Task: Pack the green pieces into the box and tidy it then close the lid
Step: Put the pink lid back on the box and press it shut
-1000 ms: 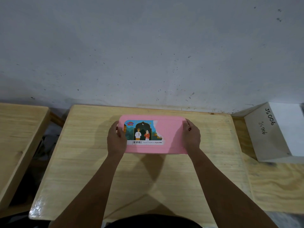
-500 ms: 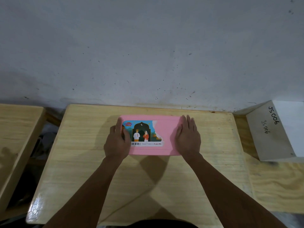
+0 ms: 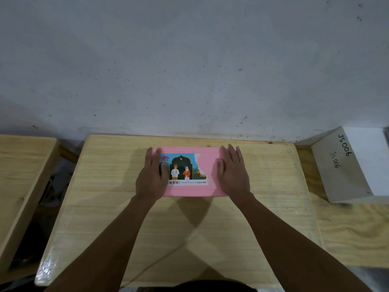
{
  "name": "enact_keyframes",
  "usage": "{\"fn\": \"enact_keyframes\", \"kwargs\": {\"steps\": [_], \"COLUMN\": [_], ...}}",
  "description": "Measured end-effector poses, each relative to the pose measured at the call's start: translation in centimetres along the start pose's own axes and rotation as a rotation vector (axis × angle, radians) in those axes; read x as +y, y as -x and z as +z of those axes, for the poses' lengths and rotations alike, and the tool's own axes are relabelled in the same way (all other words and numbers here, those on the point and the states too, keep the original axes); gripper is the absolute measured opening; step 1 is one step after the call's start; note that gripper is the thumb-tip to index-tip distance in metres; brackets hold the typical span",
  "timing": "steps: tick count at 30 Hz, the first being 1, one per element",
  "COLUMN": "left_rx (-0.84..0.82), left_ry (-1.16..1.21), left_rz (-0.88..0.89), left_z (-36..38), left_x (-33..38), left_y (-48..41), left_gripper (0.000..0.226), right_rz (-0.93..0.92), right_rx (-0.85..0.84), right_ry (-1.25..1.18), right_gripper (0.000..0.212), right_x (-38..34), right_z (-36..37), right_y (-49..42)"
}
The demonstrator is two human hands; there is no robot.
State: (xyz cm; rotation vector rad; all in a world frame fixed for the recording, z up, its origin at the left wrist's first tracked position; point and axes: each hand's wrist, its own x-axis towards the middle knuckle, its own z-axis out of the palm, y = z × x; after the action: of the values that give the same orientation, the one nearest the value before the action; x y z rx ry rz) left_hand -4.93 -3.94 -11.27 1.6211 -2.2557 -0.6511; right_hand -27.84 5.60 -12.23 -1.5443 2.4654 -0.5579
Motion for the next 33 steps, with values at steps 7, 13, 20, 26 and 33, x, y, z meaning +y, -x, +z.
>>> {"fn": "enact_keyframes", "kwargs": {"steps": [7, 13, 20, 26, 33], "left_rx": [-0.034, -0.16, -0.041, -0.027, -0.021], "left_ry": [0.082, 0.101, 0.359, 0.435, 0.497], "left_rz": [-0.024, -0.023, -0.422, -0.452, -0.449], "left_z": [-0.6, -1.5, -2.0, -1.8, -2.7], "left_x": [0.2, -0.1, 0.0, 0.3, 0.9], "left_y": [-0.3, -0.8, 0.2, 0.8, -2.0], "left_gripper": [0.047, 0.049, 0.052, 0.034, 0.029], "right_rz": [0.117, 0.158, 0.462, 0.476, 0.491], "right_rx": [-0.008, -0.042, 0.001, -0.01, 0.029], "right_ry": [-0.132, -0.145, -0.346, -0.37, -0.417], "right_gripper": [0.043, 0.04, 0.055, 0.059, 0.041], "right_x": [-0.7, -1.3, -2.1, -2.1, -1.9], "right_z": [-0.6, -1.5, -1.5, -1.2, -1.0], "right_y": [0.7, 1.2, 2.8, 2.7, 1.0]}}
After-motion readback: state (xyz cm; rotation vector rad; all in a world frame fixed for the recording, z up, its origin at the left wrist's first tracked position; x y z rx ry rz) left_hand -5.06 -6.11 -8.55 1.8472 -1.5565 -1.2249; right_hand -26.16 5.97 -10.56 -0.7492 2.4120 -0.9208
